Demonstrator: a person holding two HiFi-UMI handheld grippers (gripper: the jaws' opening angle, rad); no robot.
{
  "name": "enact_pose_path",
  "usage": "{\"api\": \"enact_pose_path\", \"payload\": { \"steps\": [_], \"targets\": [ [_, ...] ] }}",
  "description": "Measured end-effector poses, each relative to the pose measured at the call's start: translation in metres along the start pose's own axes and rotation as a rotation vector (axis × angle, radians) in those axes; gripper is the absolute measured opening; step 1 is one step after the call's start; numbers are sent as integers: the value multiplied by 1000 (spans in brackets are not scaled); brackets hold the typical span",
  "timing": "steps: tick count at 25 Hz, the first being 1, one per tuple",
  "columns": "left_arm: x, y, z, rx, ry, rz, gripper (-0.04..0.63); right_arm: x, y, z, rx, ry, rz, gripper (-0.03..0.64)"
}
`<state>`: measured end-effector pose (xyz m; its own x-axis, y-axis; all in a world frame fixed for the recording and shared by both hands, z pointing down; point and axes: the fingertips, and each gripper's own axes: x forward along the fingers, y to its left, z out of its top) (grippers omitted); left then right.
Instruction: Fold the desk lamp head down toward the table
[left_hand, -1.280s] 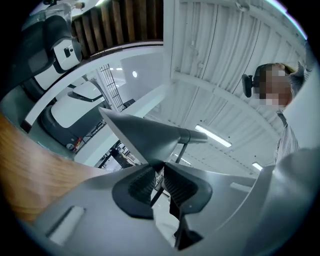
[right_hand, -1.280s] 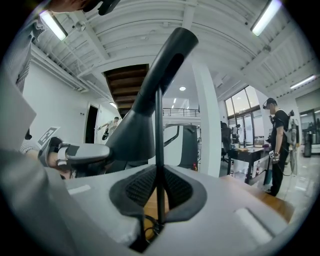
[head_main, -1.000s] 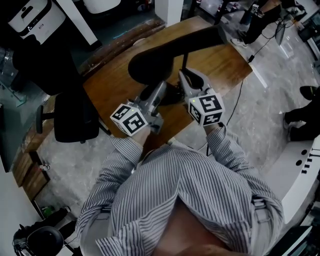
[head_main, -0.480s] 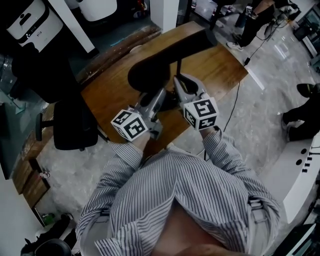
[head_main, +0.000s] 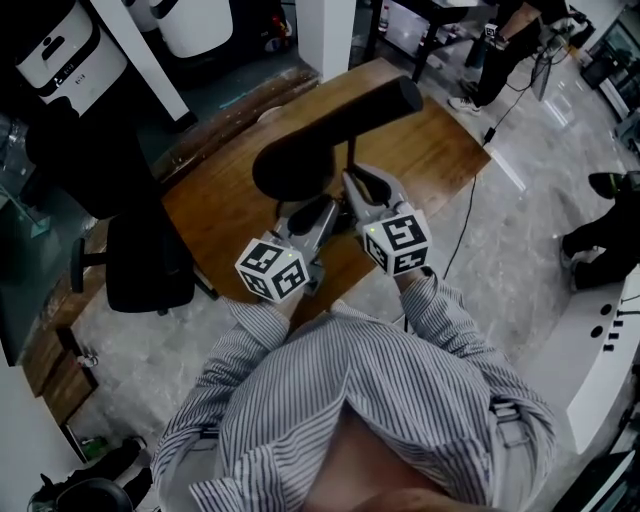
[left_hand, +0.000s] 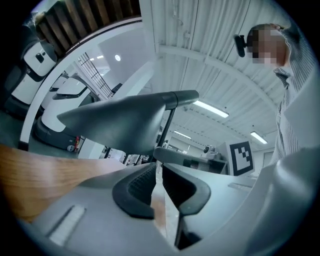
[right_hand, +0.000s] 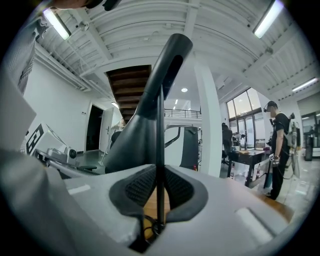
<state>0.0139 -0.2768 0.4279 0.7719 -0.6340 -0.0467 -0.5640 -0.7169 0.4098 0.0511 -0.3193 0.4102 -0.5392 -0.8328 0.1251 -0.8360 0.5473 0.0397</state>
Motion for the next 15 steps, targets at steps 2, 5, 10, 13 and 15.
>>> {"api": "enact_pose_path", "payload": {
  "steps": [2,5,10,13,15],
  "targets": [
    [2,-4,-5,9,22,-8,29,-2,1,2,-15,-6,3,44],
    [3,-10,-7,7,24,-20,29,-12,0,5,-29,-22,-5,44],
    [1,-13,-3,65,13,19,11,-35,2,-2,3,-7,-13,41],
    [-5,-14,0,66,2,30,5,-49,11,-5,37,-4,-15,40],
    [-9,-16,2,66,-4,28,5,-56,20,-7,75,-2,-7,28]
  ]
}}
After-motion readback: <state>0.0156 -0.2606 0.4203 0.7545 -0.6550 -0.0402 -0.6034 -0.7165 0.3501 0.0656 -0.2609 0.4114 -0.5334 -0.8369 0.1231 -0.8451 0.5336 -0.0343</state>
